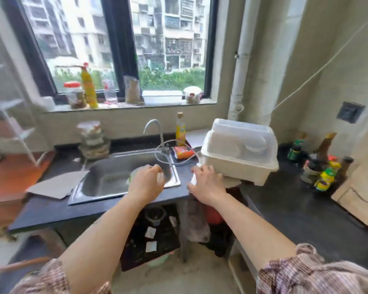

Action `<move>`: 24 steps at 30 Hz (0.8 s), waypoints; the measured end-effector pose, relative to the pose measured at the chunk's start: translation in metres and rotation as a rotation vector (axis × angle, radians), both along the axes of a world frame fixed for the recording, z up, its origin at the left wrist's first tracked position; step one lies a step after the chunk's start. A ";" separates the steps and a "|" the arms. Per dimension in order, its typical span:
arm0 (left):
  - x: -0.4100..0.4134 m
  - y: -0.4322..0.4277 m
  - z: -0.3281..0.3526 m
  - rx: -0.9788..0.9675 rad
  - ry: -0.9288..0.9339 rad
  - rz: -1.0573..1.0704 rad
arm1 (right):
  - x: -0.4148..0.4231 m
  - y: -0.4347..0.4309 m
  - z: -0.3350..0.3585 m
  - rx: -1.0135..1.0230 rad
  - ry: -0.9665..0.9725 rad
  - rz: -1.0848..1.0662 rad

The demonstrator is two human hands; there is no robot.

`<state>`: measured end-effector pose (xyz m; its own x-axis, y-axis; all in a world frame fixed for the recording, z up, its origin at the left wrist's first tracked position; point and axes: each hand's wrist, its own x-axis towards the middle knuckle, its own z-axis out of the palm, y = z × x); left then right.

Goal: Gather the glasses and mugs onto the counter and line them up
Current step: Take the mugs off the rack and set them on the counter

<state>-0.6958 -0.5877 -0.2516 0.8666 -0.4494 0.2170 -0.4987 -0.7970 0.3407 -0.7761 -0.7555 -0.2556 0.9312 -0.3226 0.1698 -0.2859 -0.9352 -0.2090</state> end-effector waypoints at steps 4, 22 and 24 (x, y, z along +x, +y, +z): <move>0.041 0.093 0.013 0.000 0.016 0.193 | 0.078 0.081 0.019 -0.061 -0.017 0.201; 0.307 0.385 0.046 -0.102 -0.011 0.668 | 0.416 0.378 0.051 -0.122 -0.094 0.685; 0.332 0.406 0.044 -0.147 0.021 0.684 | 0.446 0.402 0.053 -0.121 -0.084 0.699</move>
<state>-0.3634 -0.1821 -0.2078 0.9492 0.2310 0.2138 0.1062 -0.8744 0.4735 -0.3306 -0.3536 -0.2025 0.8954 0.3707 0.2465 0.4014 -0.9117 -0.0870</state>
